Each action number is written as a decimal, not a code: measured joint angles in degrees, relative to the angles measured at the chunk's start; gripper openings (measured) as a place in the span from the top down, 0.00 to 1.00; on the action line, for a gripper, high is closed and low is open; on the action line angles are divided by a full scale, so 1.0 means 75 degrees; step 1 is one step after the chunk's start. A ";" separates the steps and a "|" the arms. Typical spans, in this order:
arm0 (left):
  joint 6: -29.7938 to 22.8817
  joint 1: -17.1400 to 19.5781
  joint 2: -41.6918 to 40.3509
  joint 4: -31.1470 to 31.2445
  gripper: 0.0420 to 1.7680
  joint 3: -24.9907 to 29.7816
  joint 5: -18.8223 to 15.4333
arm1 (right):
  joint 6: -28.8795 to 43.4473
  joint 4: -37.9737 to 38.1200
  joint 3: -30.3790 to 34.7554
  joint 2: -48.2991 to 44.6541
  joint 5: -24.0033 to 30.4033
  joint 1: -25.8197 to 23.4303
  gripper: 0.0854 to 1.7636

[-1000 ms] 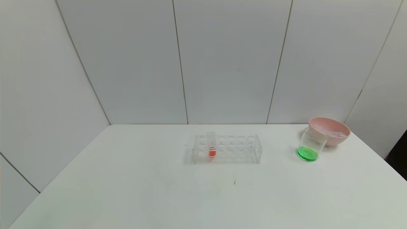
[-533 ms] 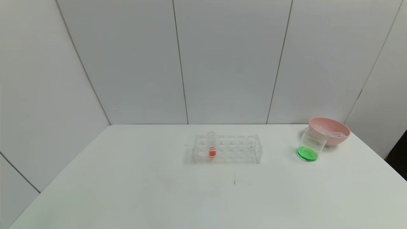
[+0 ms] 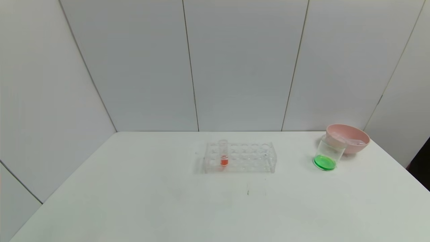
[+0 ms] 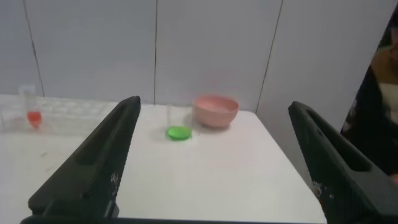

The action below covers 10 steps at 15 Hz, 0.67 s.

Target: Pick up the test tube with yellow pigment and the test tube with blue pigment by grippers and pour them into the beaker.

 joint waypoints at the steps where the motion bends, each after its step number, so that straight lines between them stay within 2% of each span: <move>1: 0.0000 0.0000 0.0000 0.0000 0.00 0.0000 -0.0003 | -0.0039 0.0068 0.0481 -0.0047 -0.0005 -0.0003 0.04; 4: 0.0000 0.0000 0.0000 0.0000 0.00 0.0000 0.0000 | 0.0384 0.1357 0.0933 -0.0091 0.0484 -0.0003 0.04; 10: 0.0000 0.0003 0.0000 0.0000 0.00 0.0000 0.0000 | 0.0545 0.1369 0.1091 -0.0091 0.0527 -0.0003 0.04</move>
